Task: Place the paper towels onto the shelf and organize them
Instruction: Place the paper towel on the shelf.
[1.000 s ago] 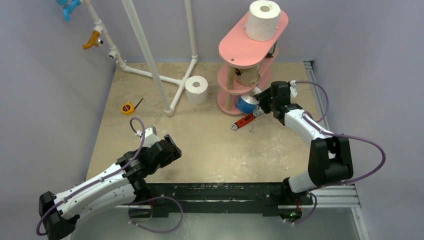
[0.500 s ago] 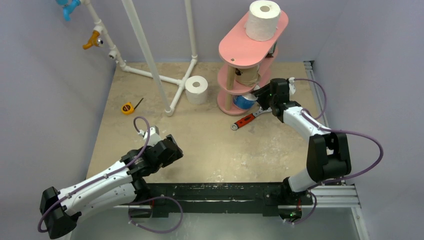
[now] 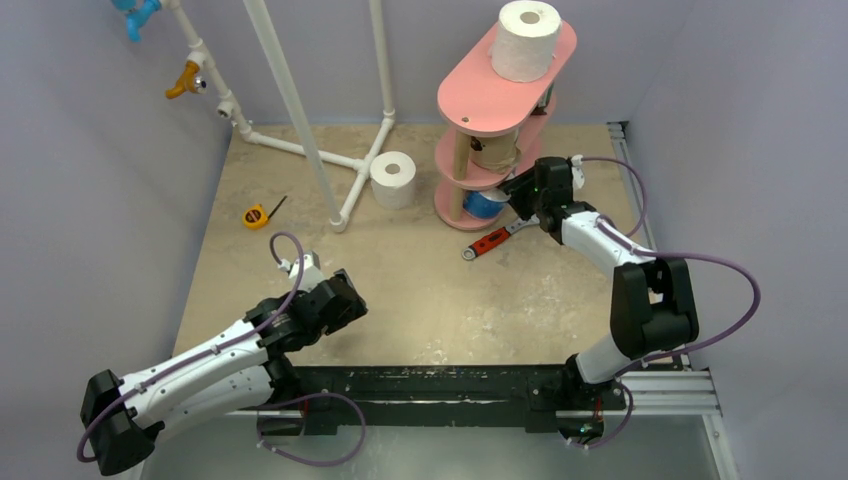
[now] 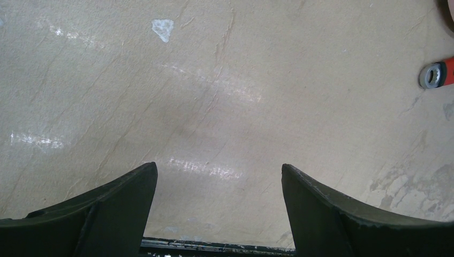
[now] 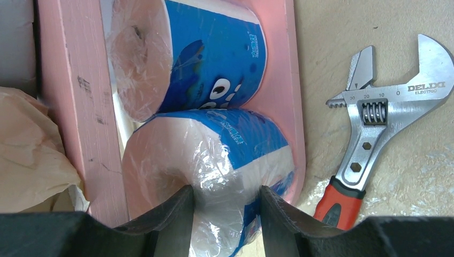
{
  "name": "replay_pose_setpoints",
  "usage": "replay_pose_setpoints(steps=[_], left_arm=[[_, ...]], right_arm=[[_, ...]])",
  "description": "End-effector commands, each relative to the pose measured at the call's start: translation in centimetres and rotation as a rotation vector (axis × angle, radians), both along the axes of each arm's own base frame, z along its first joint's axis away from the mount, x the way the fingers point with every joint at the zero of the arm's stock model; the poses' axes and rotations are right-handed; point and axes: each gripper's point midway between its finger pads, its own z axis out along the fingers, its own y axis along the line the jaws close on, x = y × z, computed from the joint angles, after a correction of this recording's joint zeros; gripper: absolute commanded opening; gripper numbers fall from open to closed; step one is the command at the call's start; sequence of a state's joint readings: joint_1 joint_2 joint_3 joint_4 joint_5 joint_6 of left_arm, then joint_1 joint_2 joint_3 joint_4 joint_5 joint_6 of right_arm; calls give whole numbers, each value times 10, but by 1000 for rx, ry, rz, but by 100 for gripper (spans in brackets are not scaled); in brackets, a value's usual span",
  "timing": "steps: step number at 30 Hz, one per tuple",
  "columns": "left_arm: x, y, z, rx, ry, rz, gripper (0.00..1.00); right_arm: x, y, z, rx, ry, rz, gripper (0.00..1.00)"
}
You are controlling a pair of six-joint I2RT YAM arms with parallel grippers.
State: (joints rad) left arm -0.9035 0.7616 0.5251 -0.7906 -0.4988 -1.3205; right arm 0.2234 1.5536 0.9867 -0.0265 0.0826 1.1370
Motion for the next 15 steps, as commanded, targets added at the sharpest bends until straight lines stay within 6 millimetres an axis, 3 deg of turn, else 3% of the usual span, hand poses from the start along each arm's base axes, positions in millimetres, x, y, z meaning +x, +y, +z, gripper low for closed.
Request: replay_pose_setpoints(steps=[1,15], left_arm=[[6,-4,13,-23,-37,-5,85],[7,-8,12,-21,-32,-14,85]], right_arm=[[20,10,42,53,-125,9,35],[14,12,39,33,-109,42,52]])
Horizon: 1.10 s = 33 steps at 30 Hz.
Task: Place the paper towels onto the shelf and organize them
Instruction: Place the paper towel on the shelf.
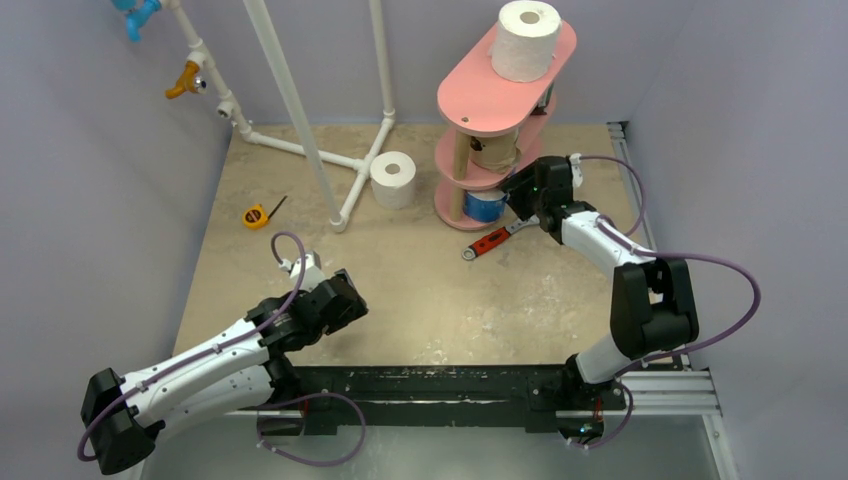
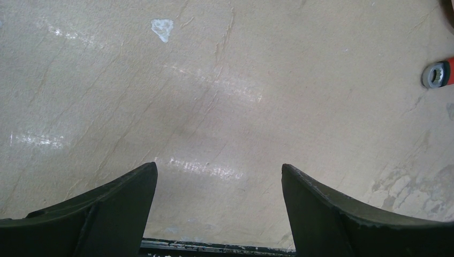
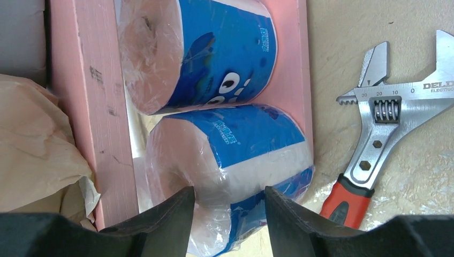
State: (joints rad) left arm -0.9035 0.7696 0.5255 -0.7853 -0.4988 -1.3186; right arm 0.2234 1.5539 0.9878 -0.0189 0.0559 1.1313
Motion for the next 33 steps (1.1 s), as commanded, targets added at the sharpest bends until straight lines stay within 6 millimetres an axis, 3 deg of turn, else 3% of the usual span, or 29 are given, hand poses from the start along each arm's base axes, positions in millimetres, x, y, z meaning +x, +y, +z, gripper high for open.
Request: replay_pose_setpoints(steps=[1,11,23,28,33], left_arm=[[7,-7,12,-25,-33,-12,85],[5,-7,11,-27,-24,-17,85],[4,-10,10,-36,-19,-29,85],[3,-9,7,-31,-16,-37,85],[2,-11,3,-29,-12,-48,85]], right_arm=[[14,7,37,21,-104,17,52],[5,5,44,-7,-110,39,60],[-47,-12,61,-118,-171,100,73],[-60,-20,41,-254,-197,176,71],[-71,-14,27,-285,-303,257,71]])
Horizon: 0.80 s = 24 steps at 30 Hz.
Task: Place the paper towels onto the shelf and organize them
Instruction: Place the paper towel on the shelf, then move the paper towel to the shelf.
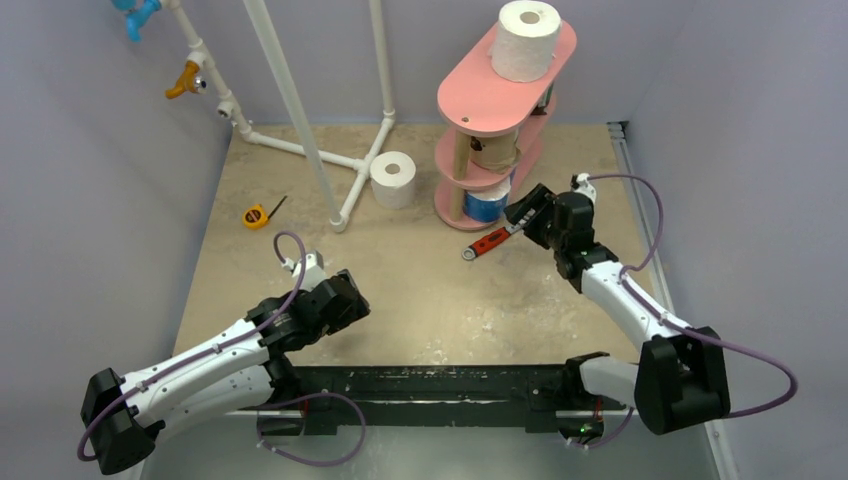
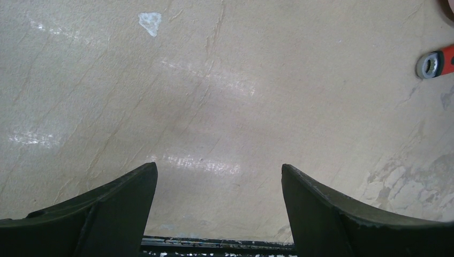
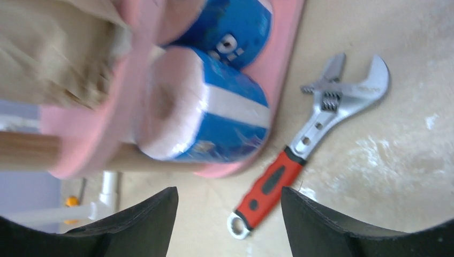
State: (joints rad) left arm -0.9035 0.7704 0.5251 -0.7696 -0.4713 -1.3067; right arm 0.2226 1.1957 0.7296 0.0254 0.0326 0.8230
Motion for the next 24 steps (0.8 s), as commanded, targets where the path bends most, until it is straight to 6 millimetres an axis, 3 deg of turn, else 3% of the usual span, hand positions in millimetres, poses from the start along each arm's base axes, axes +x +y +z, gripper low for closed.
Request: replay_pose_setpoints(steps=[1,4,8,16,24], left_arm=[[4,-6,3,-13,-22,-28,85],[3,-8,2,-9,-15,-39,85],[2,-6,0,-2,-10,-40,85],[3,-9,-1,-13,-10,-46,85],[0,-3,-1,-3,-11,-39,84]], right_arm=[[-5,8,-3,-51,-123,104,71],[-5,10,-9,-31,-158,103,71],[-13,7,0,22,-351,76,71],[0,8,-6,-100,-356,124,70],[24,23,-32,-148,-252,173,67]])
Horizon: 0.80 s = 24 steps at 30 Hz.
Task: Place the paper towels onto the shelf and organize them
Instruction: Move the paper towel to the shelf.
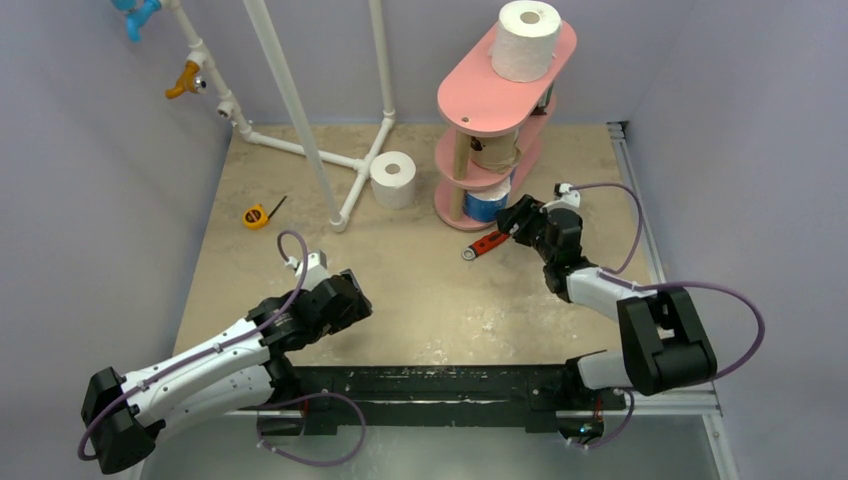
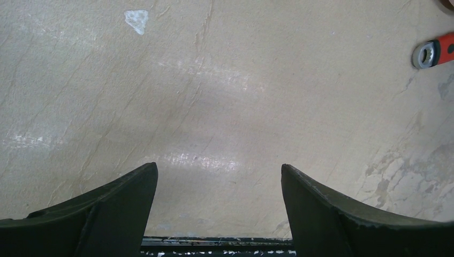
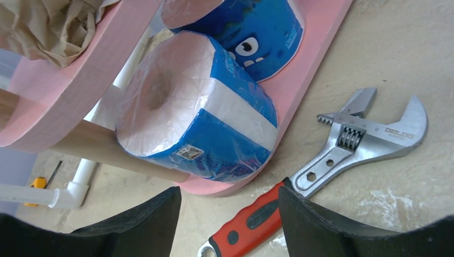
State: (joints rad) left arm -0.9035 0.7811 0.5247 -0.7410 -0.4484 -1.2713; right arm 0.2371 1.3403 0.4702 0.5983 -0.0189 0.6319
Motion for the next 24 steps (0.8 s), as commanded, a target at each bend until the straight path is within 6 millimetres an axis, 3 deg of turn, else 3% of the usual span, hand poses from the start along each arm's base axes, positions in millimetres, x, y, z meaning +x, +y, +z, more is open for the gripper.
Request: replay_pose_setpoints(steps=[1,7,24], left_arm=[[0,4,-2,-3,-15,2,84],[0,6,-3,2,-19,7,84],[-1,9,-5,27,-10,13,84]], right_arm=[[16,15,13,-38,-46,44,67],[23,25,11,-43,-48,54,67],[44,32,9,7,-74,28,60]])
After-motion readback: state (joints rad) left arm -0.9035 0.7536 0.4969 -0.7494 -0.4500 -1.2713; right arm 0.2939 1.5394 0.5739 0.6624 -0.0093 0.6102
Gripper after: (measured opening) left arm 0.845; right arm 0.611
